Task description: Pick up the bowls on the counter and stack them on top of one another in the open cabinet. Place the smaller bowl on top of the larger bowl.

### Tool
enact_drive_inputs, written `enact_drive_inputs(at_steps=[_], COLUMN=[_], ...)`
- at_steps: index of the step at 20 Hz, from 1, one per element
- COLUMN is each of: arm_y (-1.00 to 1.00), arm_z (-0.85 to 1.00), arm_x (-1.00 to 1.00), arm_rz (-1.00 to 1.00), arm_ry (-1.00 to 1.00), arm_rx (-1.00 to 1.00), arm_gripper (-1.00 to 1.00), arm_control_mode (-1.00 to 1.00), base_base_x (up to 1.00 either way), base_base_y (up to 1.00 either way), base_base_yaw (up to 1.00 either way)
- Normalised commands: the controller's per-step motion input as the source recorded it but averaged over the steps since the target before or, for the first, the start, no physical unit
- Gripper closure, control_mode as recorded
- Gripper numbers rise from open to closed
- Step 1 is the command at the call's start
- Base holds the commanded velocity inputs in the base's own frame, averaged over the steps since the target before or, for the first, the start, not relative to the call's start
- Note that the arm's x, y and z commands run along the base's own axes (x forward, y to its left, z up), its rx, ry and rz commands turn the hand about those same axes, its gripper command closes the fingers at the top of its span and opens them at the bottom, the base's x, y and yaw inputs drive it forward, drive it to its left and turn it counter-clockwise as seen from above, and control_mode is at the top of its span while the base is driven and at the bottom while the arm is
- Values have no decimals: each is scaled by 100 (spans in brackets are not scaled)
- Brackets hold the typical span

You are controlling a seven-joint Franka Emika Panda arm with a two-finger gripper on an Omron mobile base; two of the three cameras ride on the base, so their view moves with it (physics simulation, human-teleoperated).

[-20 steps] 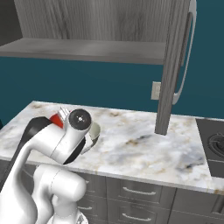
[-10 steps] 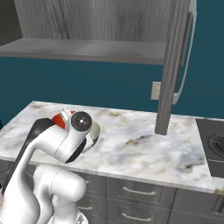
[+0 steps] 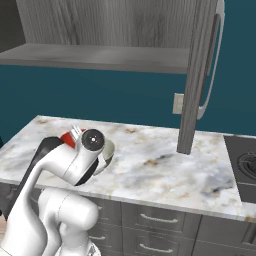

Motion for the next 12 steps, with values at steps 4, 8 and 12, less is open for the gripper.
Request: enact_drive_inputs(at_steps=[4,8,12], arm_y=[0,0,0], arm_z=[-15,-4,0], arm_x=[6,13,14], arm_rz=[0,0,0], arm_ry=[3,10,14], arm_rx=[-1,-5,-6], arm_gripper=[100,100,100], arm_control_mode=[-100,-100,-100], base_base_x=[0,0,0], base_base_y=[0,0,0], base_base_yaw=[0,0,0])
